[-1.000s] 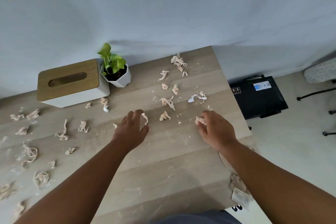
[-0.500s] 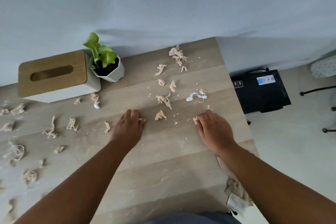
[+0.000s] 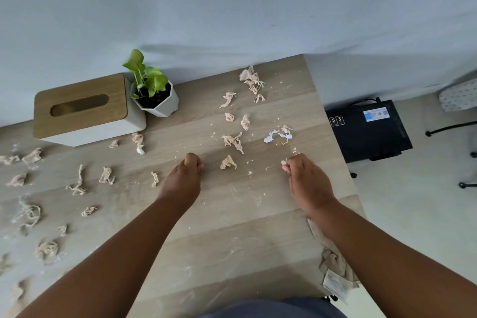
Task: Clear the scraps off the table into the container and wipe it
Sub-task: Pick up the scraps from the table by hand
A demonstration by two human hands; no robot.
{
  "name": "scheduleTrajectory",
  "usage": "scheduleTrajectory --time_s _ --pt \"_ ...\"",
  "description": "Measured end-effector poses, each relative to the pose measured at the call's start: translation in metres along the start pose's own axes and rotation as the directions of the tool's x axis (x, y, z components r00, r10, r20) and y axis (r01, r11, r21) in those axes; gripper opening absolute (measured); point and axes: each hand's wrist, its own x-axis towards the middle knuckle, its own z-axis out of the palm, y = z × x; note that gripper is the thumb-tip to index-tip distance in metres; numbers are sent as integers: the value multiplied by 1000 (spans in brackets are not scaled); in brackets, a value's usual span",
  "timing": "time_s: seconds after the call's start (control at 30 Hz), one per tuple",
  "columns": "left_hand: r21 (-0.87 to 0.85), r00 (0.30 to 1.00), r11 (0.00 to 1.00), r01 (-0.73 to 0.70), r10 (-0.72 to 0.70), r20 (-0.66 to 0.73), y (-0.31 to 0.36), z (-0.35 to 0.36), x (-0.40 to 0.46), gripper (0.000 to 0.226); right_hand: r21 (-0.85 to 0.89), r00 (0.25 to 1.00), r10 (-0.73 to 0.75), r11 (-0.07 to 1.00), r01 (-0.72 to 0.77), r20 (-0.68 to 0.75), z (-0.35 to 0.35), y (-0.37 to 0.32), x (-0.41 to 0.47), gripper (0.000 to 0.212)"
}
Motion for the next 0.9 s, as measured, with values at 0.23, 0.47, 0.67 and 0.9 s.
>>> scheduleTrajectory --time_s 0.23,0.47,0.67,0.9 --pt "-4 998 999 -40 40 45 12 -7 -3 21 27 995 27 999 -30 94 -12 -6 0 10" --pt "-16 998 999 -48 49 51 24 -10 -8 17 69 987 60 995 -71 150 -22 -21 -5 14" --pt "-73 993 995 -62 69 100 27 -7 -15 23 161 964 110 975 -151 242 -19 -27 -10 16" --pt "-132 983 987 -86 105 149 27 -7 -19 40 205 947 92 966 -160 308 -17 -28 -16 37"
